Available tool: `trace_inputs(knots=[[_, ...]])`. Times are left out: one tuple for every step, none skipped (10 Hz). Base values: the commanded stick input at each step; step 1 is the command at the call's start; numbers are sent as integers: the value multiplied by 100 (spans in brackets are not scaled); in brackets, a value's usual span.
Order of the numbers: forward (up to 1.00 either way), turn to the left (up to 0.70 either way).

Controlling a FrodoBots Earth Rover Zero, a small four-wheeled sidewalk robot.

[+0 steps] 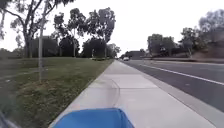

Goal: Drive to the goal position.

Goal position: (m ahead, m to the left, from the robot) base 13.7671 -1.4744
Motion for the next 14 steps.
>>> trace_inputs(knots=[[0,0],[0,0],[0,0],[0,0],[36,0],[91,0],[100,0],[100,0],[100,0],[100,0],[100,0],[100,0],[100,0],[100,0]])
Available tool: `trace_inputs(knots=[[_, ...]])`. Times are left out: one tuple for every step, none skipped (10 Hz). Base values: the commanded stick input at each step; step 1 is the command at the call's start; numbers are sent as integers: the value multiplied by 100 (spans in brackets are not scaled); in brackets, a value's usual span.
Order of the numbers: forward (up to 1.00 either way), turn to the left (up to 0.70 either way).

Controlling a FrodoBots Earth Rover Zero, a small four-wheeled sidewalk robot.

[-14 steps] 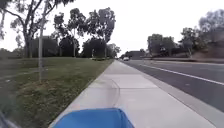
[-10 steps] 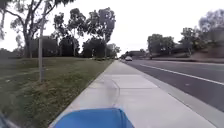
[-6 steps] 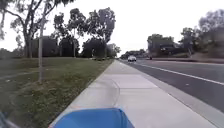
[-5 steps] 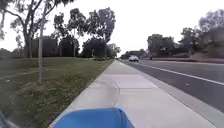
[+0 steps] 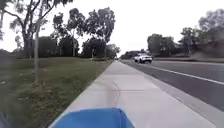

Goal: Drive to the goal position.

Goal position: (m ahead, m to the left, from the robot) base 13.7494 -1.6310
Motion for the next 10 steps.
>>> trace_inputs(knots=[[100,0],[100,0],[100,0],[100,0],[100,0],[100,0],[100,0],[100,0],[100,0],[100,0]])
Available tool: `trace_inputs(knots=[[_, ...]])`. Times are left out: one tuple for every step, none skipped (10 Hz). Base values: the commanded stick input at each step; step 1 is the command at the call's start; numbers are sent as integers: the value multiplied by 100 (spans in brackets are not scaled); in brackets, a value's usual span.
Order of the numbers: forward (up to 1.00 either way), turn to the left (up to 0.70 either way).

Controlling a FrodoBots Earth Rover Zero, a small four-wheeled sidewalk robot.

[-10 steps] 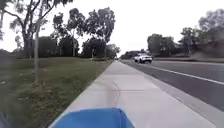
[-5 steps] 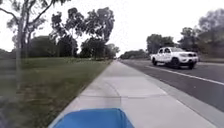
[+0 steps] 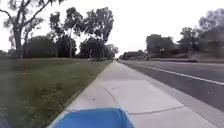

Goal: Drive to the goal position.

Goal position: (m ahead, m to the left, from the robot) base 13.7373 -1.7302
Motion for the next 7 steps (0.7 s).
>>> trace_inputs(knots=[[100,0],[100,11],[100,27],[100,27],[100,27],[100,27],[100,9]])
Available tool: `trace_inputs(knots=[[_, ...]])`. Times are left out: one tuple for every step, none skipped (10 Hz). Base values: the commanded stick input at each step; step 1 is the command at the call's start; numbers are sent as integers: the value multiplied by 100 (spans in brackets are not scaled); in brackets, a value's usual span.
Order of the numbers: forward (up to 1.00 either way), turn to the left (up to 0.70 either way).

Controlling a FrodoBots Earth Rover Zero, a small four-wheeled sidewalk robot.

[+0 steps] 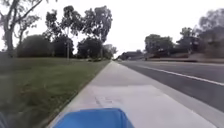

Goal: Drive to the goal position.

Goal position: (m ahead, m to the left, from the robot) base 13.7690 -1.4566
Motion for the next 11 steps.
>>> trace_inputs(knots=[[100,0],[100,0],[100,0],[100,0],[100,0],[100,0],[100,0],[100,0],[100,0],[100,0],[100,0]])
